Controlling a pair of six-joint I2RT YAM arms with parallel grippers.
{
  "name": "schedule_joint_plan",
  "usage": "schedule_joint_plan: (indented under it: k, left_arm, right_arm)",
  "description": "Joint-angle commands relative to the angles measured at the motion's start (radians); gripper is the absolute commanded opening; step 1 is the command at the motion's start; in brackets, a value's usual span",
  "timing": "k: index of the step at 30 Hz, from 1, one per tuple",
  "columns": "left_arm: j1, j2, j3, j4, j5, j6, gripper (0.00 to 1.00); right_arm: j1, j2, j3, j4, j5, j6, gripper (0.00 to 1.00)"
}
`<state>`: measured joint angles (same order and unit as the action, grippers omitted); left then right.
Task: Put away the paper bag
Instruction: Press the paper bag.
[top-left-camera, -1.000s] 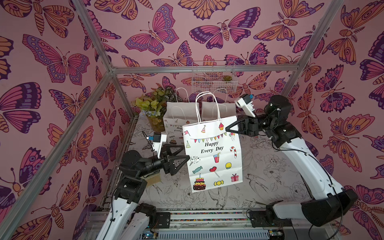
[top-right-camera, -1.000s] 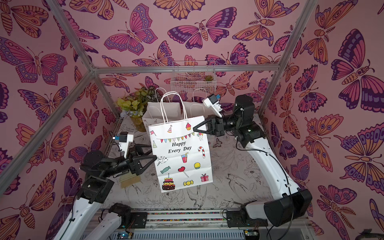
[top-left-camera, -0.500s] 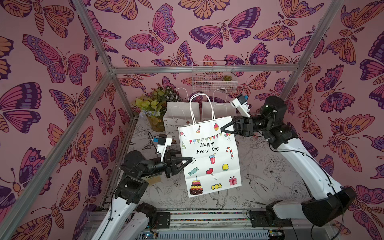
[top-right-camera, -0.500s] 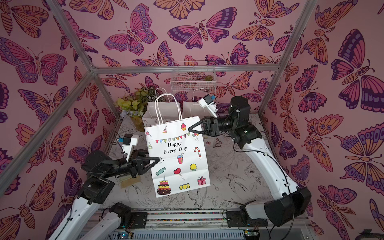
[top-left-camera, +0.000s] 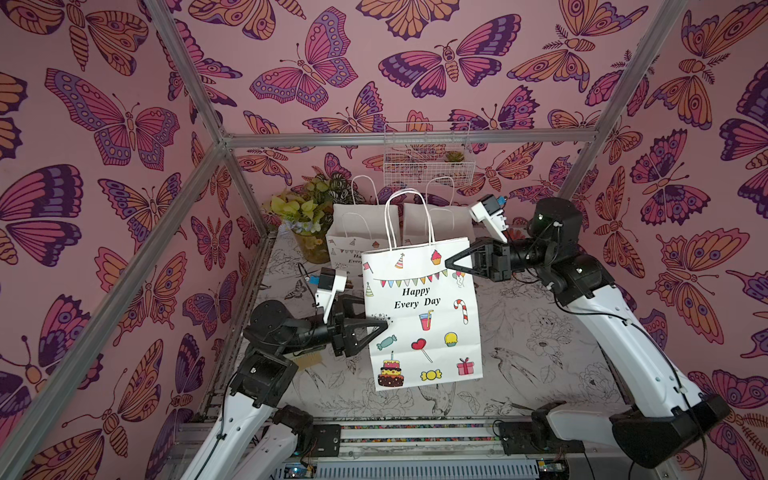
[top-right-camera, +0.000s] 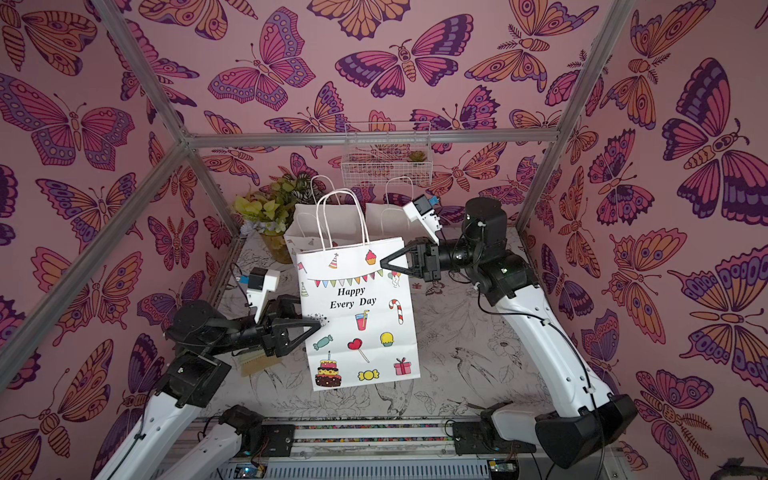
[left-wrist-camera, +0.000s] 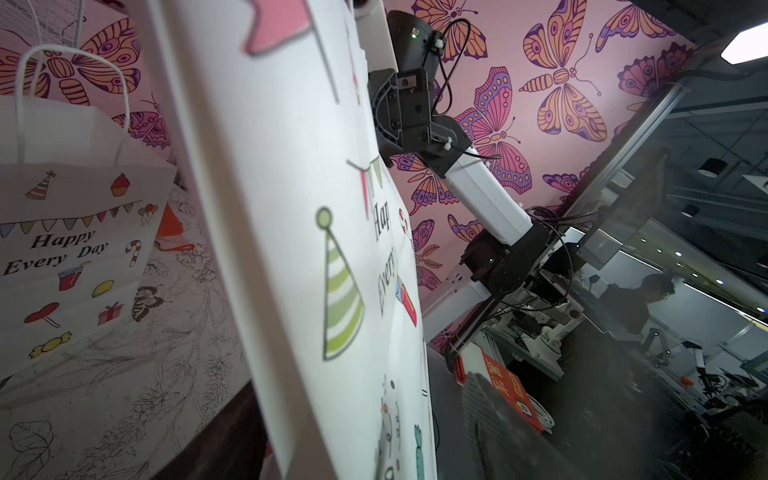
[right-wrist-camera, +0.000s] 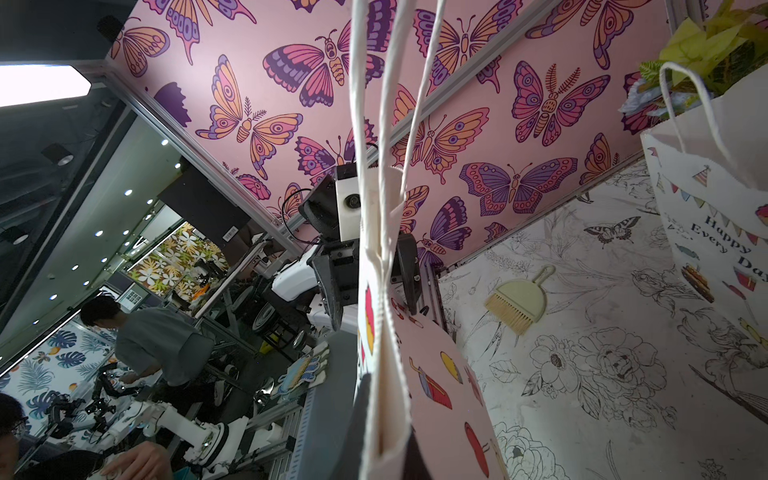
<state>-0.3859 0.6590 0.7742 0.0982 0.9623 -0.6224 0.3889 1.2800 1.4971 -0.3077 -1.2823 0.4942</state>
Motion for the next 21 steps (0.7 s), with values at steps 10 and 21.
schedule_joint_plan:
  k: [10, 21]
  left_arm:
    - [-0.003, -0.058, -0.014, 0.199, -0.076, -0.106, 0.38]
    - [-0.004, -0.062, -0.029, 0.281, -0.057, -0.155, 0.23]
  right_arm:
    - [0.005, -0.077, -0.088, -0.056, -0.046, -0.076, 0.00]
    - [0.005, -0.090, -0.111, -0.003, -0.063, -0.038, 0.00]
